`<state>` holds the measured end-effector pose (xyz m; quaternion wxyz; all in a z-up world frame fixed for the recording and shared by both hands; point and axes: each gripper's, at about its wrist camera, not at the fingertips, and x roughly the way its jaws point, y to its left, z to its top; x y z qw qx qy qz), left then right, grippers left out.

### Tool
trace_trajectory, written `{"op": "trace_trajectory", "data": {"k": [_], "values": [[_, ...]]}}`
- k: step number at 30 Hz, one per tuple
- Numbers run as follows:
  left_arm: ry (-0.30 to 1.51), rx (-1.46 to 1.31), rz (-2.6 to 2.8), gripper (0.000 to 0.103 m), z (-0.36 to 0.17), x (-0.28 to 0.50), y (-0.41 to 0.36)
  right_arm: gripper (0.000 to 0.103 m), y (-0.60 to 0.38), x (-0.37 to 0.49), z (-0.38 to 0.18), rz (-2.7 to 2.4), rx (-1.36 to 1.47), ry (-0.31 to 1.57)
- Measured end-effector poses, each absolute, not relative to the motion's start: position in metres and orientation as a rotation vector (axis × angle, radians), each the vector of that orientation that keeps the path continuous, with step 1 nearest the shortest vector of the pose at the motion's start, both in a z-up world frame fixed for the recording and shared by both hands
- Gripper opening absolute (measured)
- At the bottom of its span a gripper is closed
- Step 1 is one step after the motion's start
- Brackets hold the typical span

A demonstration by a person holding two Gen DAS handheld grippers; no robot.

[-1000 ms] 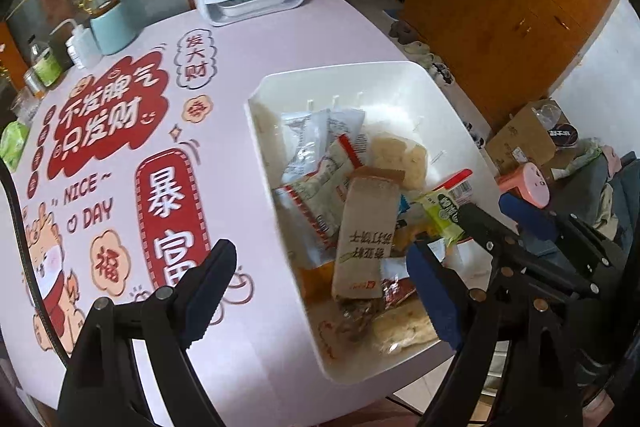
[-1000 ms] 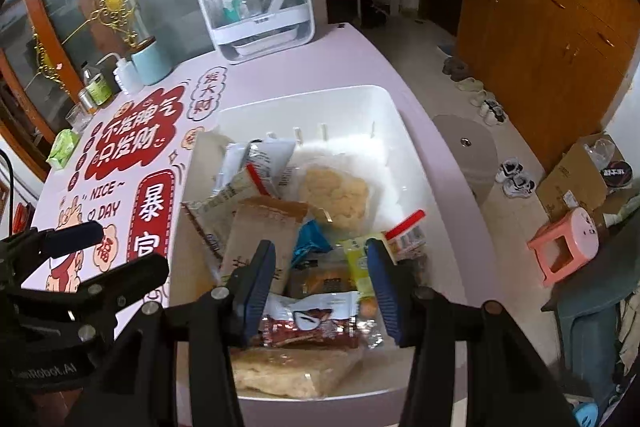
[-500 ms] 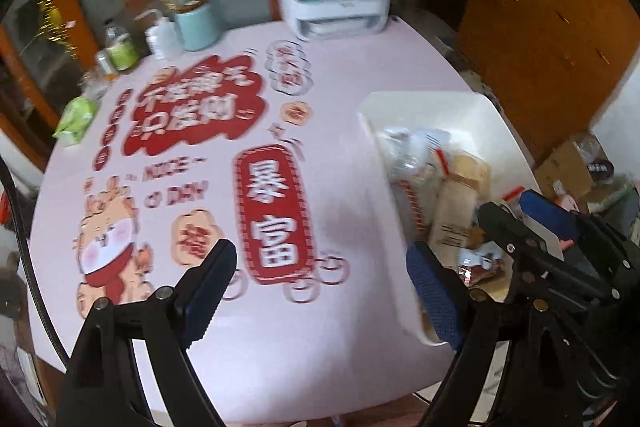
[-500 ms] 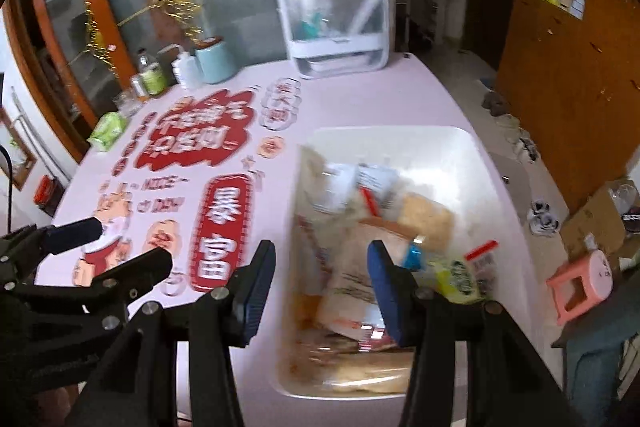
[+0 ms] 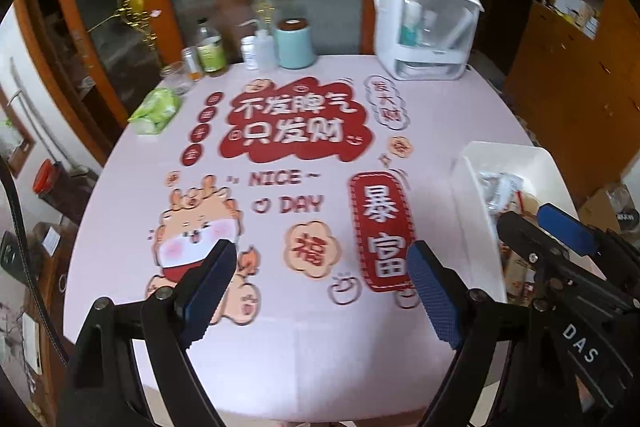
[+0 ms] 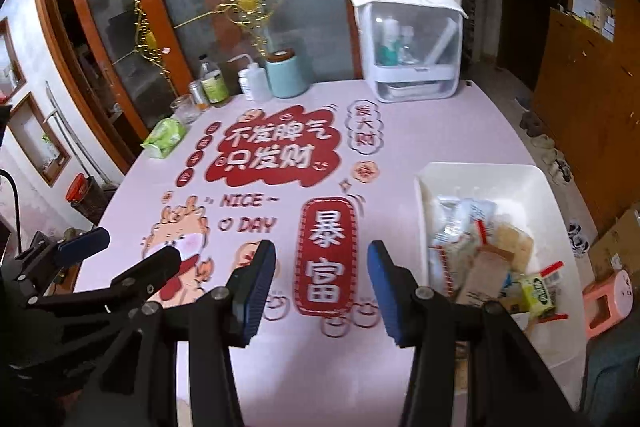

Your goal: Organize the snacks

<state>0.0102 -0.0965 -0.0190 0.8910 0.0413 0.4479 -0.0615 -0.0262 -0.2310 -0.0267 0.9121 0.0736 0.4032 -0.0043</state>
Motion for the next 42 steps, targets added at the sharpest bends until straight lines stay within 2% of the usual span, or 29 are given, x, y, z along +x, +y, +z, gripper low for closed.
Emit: {"op": "trace_trajectory", "data": {"k": [12, 42], "values": [[0.917, 0.081, -0.079, 0.086, -0.016, 0.012, -0.055, 0.049, -0.191, -0.025, -0.019, -0.005, 0.136, 0.818], [0.918, 0.069, -0.068, 0.086, -0.020, 0.009, -0.042, 0.049, -0.186, -0.030, -0.024, -0.020, 0.153, 0.824]]}}
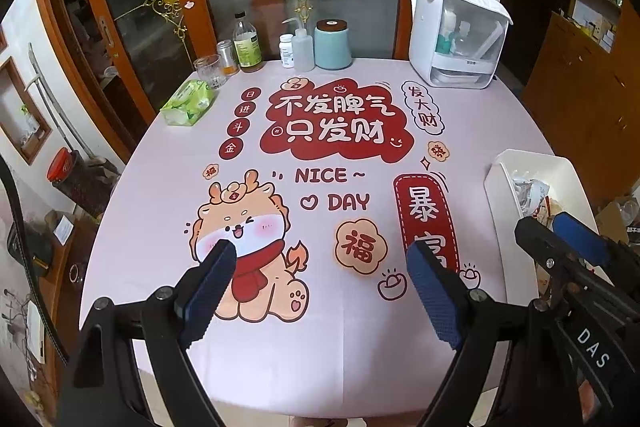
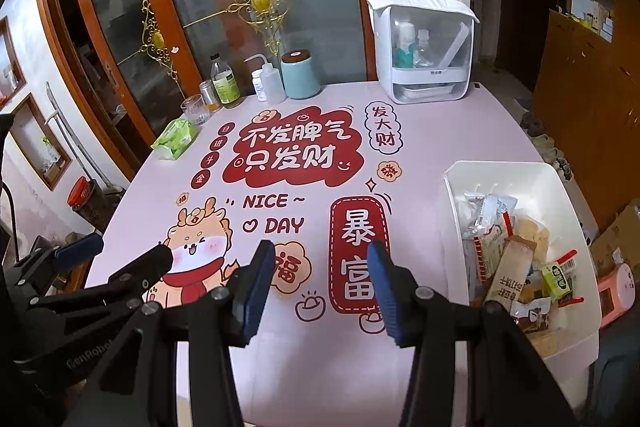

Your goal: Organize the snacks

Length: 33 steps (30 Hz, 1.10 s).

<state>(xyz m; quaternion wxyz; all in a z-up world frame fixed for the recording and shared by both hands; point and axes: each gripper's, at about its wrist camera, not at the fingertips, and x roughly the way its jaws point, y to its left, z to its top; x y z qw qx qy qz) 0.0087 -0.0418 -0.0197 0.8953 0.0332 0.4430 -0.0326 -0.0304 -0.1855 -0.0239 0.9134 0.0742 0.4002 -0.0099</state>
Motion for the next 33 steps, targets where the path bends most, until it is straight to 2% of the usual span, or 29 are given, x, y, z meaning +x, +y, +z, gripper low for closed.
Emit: {"op": "trace_trajectory", "data": {"k": [33], "values": [[0.926, 0.063, -0.084, 0.086, -0.0194, 0.0043, -0.0469, 0.049, -0.1842, -0.0351, -0.0268, -0.013, 0.144, 0.829]]}}
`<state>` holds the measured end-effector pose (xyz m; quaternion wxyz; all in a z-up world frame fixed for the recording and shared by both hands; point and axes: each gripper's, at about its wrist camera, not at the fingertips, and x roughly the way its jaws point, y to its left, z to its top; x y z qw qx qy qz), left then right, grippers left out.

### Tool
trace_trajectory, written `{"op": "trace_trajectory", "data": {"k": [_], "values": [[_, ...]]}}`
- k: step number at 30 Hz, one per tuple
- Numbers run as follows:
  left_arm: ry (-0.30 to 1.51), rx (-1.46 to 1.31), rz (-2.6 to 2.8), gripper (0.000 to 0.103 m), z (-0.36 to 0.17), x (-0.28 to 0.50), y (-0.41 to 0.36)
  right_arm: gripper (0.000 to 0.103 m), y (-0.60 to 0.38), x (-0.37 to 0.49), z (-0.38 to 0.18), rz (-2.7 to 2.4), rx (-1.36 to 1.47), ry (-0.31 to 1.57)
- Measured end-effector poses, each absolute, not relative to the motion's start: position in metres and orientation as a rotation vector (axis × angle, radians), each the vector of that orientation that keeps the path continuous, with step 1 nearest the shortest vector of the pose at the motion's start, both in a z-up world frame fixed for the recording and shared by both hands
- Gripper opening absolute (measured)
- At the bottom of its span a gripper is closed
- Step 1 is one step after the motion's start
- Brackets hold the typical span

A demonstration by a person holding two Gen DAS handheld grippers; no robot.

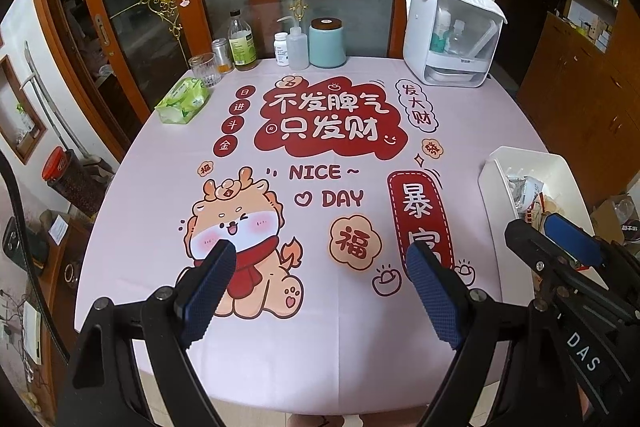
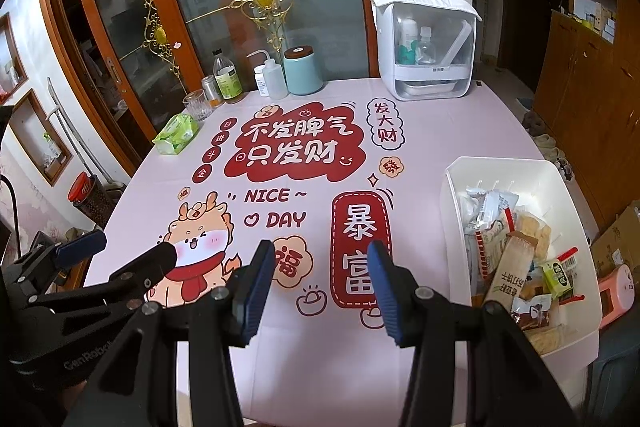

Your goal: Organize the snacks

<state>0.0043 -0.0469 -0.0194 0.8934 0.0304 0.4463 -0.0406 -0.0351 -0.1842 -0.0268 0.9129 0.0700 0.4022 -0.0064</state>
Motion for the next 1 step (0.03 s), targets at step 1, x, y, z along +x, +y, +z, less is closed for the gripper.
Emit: {"op": "trace_trajectory", "data": {"k": [1], "values": [[0.926, 0.063, -0.085, 0.086, -0.0194, 0.0043, -0.0469, 0.049, -0.1840, -0.0362, -0.0267, -0.013, 0.144, 0.828]]}}
